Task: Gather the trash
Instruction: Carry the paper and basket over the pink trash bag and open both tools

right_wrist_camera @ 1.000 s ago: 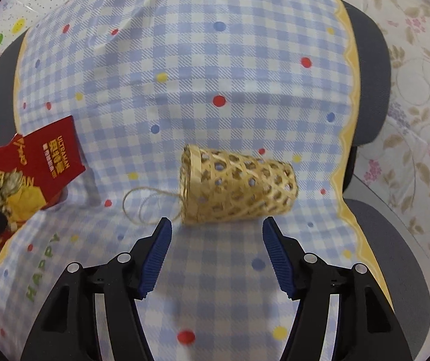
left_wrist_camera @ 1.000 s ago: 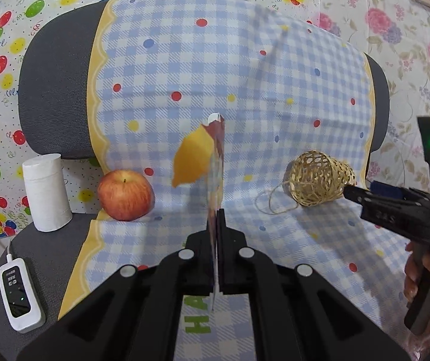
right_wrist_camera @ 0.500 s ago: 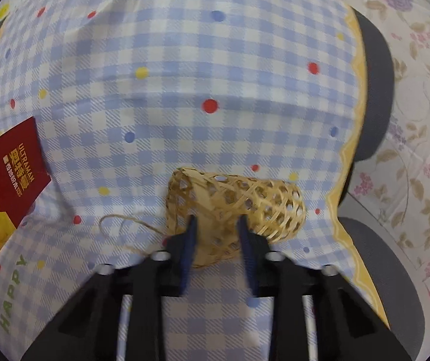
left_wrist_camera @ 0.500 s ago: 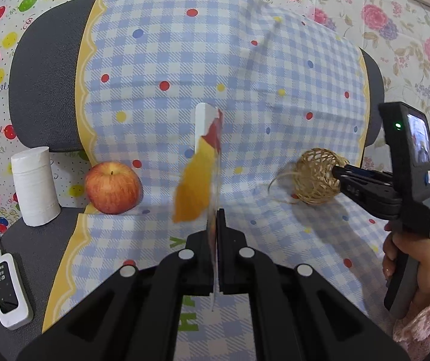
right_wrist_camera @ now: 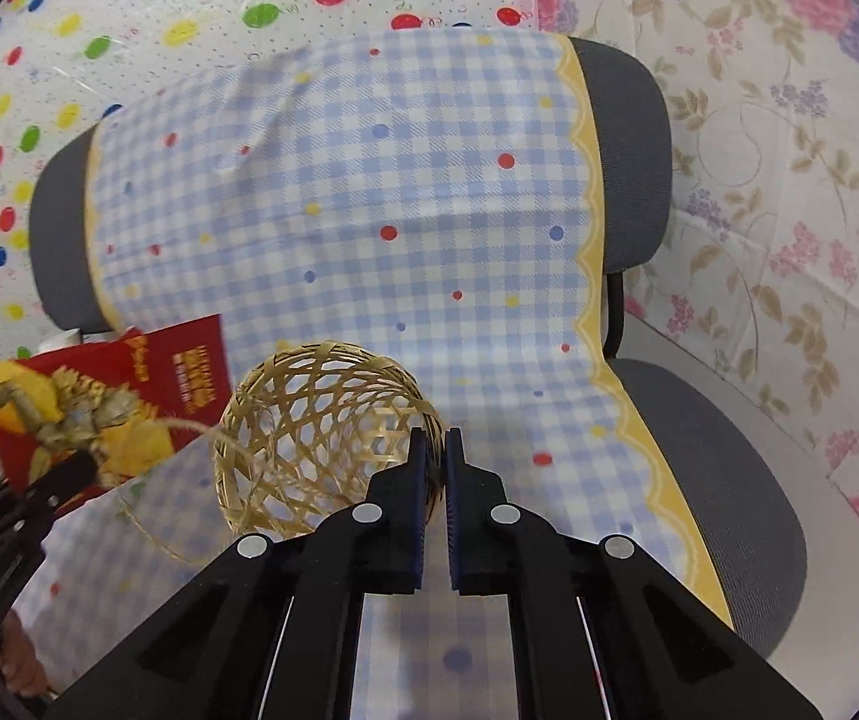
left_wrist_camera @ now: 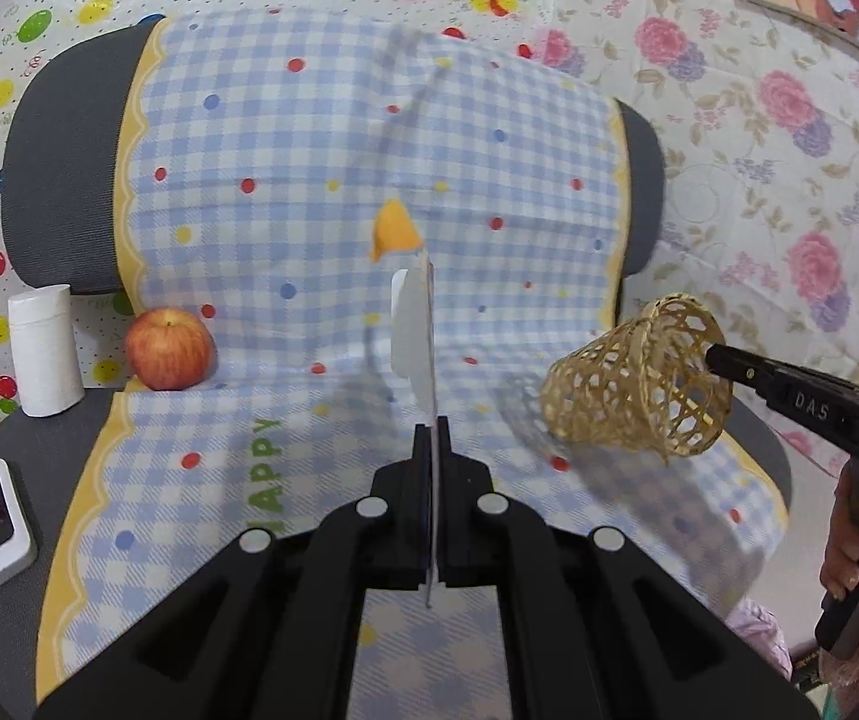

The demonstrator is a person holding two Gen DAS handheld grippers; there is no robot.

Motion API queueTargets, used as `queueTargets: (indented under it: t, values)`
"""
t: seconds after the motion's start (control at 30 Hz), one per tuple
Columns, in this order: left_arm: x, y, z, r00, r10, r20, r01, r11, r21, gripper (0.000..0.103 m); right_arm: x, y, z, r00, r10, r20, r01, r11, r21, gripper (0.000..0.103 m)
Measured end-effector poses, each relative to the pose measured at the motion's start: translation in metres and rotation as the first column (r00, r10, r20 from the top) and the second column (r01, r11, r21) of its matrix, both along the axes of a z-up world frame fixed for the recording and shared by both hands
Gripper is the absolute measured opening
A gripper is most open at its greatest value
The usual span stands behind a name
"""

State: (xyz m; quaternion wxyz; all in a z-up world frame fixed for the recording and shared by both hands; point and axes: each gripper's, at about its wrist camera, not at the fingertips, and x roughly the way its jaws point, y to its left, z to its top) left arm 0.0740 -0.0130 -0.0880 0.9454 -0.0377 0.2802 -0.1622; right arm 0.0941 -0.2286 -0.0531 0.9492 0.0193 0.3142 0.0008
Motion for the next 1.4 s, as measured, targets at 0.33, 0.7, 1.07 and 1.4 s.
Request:
queueTargets:
  t: [0.33,0.7,1.07,1.4]
  values:
    - [-0.060,-0.034,0.014,0.988,-0.143,0.059,0.142,0.990,0.027,0.000,-0.090,-0.035,0.010,0.998,-0.064,0.015,0.063,0.996,0.056,0.006]
    - [-0.117,-0.113,0.008,0.917,-0.391,0.071,0.389,0.920,0.045,0.000,-0.186,-0.097,0.013,0.968,-0.250,-0.036,0.250,0.968,0.021,0.006]
    - [-0.166,-0.184,-0.007,0.797,-0.603,0.031,0.601,0.797,0.058,0.000,-0.278,-0.143,-0.004,0.890,-0.439,-0.125,0.439,0.898,-0.029,0.006]
    - [-0.191,-0.214,-0.017,0.714,-0.700,-0.001,0.699,0.713,0.060,0.000,-0.311,-0.160,-0.021,0.850,-0.496,-0.178,0.502,0.865,-0.011,0.007]
